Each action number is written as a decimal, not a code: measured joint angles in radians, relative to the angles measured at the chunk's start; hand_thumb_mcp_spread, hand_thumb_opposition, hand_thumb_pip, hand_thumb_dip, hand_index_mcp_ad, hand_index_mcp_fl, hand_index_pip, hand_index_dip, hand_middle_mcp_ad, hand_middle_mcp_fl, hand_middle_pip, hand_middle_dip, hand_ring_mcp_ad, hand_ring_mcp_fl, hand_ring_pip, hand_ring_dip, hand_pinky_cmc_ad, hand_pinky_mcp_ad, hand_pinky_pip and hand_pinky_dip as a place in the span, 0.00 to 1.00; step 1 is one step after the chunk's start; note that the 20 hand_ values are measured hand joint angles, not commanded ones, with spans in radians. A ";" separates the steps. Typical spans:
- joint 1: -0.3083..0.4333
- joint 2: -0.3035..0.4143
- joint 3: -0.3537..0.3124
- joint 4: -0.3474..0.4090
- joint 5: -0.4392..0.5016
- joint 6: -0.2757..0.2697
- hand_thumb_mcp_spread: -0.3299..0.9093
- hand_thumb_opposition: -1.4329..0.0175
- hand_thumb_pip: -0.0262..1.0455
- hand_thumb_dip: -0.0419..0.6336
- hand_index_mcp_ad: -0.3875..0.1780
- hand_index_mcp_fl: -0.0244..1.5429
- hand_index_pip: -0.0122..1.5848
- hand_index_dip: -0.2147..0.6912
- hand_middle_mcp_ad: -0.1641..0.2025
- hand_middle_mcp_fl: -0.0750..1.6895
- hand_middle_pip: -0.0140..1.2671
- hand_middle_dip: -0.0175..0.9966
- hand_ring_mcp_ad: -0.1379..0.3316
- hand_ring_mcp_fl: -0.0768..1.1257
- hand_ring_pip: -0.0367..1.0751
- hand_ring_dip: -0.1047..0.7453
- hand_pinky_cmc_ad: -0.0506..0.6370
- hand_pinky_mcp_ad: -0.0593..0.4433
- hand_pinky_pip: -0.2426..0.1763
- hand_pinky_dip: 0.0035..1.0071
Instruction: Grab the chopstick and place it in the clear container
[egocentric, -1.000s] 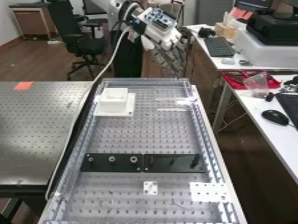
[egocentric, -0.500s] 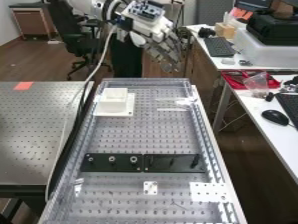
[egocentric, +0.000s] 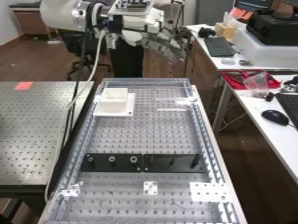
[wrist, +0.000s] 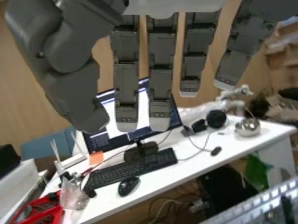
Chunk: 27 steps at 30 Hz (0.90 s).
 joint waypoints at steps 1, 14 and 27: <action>-0.014 0.006 -0.010 0.018 -0.030 -0.037 0.56 0.45 0.72 0.45 0.56 0.40 0.46 0.18 0.64 0.37 0.30 0.57 0.51 0.29 0.20 0.59 0.62 0.70 0.33 0.73; -0.126 0.042 -0.067 0.140 -0.266 -0.219 0.48 0.43 0.68 0.42 0.53 0.32 0.12 0.20 0.64 0.34 0.11 0.54 0.51 0.26 0.14 0.59 0.61 0.70 0.33 0.71; -0.205 0.075 -0.100 0.163 -0.401 -0.271 0.37 0.51 0.50 0.18 0.57 0.07 0.05 0.39 0.68 0.12 0.09 0.39 0.59 0.09 0.12 0.40 0.68 0.83 0.48 0.52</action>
